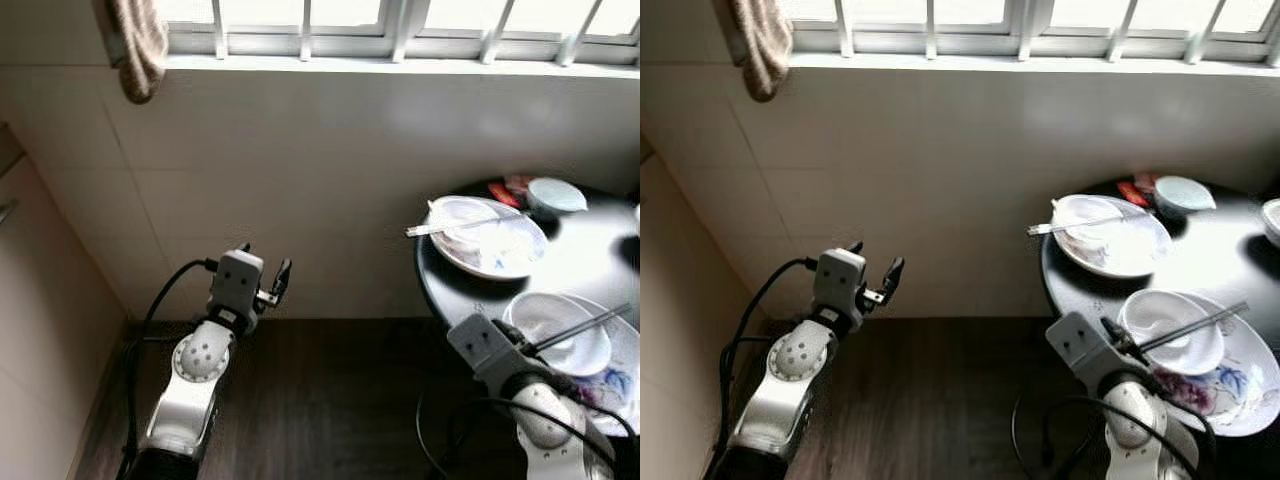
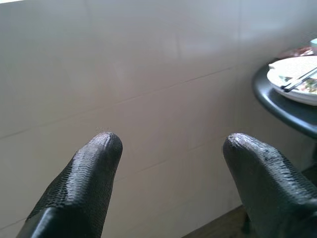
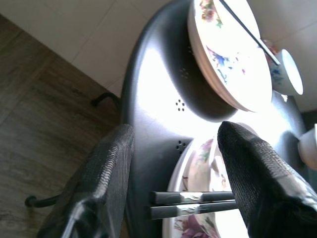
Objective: Kitchen organization
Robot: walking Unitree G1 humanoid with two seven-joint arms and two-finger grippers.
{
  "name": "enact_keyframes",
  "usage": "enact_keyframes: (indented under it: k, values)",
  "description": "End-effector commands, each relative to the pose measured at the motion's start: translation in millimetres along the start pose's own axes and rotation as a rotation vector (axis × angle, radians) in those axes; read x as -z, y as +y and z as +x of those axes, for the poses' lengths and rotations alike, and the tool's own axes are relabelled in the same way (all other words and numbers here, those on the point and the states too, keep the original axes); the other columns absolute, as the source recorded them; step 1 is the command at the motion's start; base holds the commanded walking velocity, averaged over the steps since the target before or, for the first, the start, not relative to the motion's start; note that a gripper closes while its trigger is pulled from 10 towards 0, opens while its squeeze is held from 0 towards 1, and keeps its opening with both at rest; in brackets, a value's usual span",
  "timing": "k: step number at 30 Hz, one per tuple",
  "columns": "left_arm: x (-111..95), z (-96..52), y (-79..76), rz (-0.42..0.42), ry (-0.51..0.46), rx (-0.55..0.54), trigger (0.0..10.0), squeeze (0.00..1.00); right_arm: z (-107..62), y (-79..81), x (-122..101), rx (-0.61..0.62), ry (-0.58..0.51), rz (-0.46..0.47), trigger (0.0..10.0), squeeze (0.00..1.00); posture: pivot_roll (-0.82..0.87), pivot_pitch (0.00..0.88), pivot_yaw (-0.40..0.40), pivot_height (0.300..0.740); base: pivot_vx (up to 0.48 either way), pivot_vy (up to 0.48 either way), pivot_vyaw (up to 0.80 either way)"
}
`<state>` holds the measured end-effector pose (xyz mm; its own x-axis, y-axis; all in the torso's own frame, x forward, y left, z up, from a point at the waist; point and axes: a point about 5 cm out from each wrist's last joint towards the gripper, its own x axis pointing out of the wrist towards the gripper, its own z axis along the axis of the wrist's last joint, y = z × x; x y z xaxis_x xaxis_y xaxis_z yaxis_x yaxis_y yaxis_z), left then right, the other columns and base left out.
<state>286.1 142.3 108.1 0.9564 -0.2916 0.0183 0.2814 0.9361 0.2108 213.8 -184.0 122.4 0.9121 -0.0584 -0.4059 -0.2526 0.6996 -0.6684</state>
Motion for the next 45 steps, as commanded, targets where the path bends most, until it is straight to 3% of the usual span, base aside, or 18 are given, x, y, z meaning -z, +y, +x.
enact_keyframes:
  k: [1, 4, 10, 12, 13, 16, 19, 20, 23, 31, 36, 40, 42, 43, 45]
  values:
    - [0, 1.5, -0.7, -0.003, 0.005, 0.003, 10.0, 0.0, 2.7, -4.6, -14, 0.044, -0.108, -0.041, 10.0, 0.0, -0.13, 0.0, -0.057, 0.74, 0.0, 0.0, -0.8]
    - [0, 1.8, -0.9, -0.004, 0.003, 0.001, 10.0, 0.0, 5.0, -2.0, -26, 0.004, -0.204, -0.03, 10.0, 0.0, -0.12, 0.0, -0.061, 0.74, 0.0, 0.0, -0.27]
    - [0, 1.9, -0.9, -0.006, 0.003, 0.0, 10.0, 0.0, 3.2, 7.2, -26, -0.086, -0.197, 0.006, 10.0, 0.0, -0.12, 0.0, -0.063, 0.74, 0.0, 0.0, 0.0]
    - [1, 1.6, -0.7, -0.007, 0.005, 0.001, 10.0, 0.0, 2.0, 6.6, -16, -0.124, -0.14, 0.106, 10.0, 0.0, -0.13, 0.0, -0.061, 0.74, 0.0, 0.0, 0.0]
    - [1, 1.6, -0.7, -0.007, 0.005, 0.001, 10.0, 0.0, 2.0, 6.6, -16, -0.124, -0.14, 0.106, 10.0, 0.0, -0.13, 0.0, -0.061, 0.74, 0.0, 0.0, 0.0]
    - [1, 1.5, -0.7, -0.008, 0.007, 0.004, 10.0, 0.0, -0.1, -1.1, -11, -0.143, -0.095, 0.221, 10.0, 0.0, -0.14, 0.0, -0.058, 0.74, 0.0, 0.0, -0.22]
    - [1, 1.6, -0.5, -0.01, 0.009, 0.005, 10.0, 0.0, 1.3, -11.2, -8, -0.103, -0.074, 0.26, 10.0, 0.0, -0.14, 0.0, -0.055, 0.74, 0.0, 0.0, -0.8]
    - [2, 2.2, -1.2, -0.011, 0.011, 0.009, 10.0, 0.0, 4.1, -24.6, -10, -0.03, -0.085, 0.276, 10.0, 0.0, -0.15, 0.0, -0.053, 0.74, 0.0, 0.0, -0.77]
    - [2, 3.3, -2.9, -0.011, 0.011, 0.015, 10.0, 0.0, 7.6, -37.4, -16, 0.061, -0.113, 0.338, 10.0, 0.0, -0.14, 0.0, -0.055, 0.74, 0.0, 0.0, -0.78]
    - [2, 3.2, -3.6, -0.012, 0.009, 0.011, 10.0, 0.0, 7.9, -43.5, -33, 0.174, -0.189, 0.485, 10.0, 0.0, -0.13, 0.0, -0.061, 0.74, 0.0, 0.0, -0.4]
    - [3, 3.1, -3.7, -0.013, 0.011, 0.015, 10.0, 0.0, 8.5, -37.3, -33, 0.145, -0.174, 0.674, 10.0, 0.0, -0.13, 0.0, -0.06, 0.74, 0.0, 0.0, 0.0]
    - [4, 3.0, -4.2, -0.017, 0.014, 0.018, 10.0, 0.0, 7.3, -37.2, -28, 0.193, -0.144, 0.814, 10.0, 0.0, -0.13, 0.0, -0.057, 0.74, 0.0, 0.0, -0.2]
    - [4, 3.0, -4.3, -0.023, 0.014, 0.017, 10.0, 0.0, 7.9, -37.5, -27, 0.2, -0.143, 0.811, 10.0, 0.0, -0.13, 0.0, -0.057, 0.74, 0.0, 0.0, -0.79]
    - [4, 3.1, -4.4, -0.032, 0.01, 0.015, 10.0, 0.0, 8.7, -38.1, -28, 0.206, -0.151, 0.748, 10.0, 0.0, -0.13, 0.0, -0.056, 0.74, 0.0, 0.0, -0.76]
    - [4, 3.2, -4.2, -0.034, 0.009, 0.013, 10.0, 0.0, 9.1, -39.2, -30, 0.212, -0.168, 0.707, 10.0, 0.0, -0.13, 0.0, -0.057, 0.74, 0.0, 0.0, -0.67]
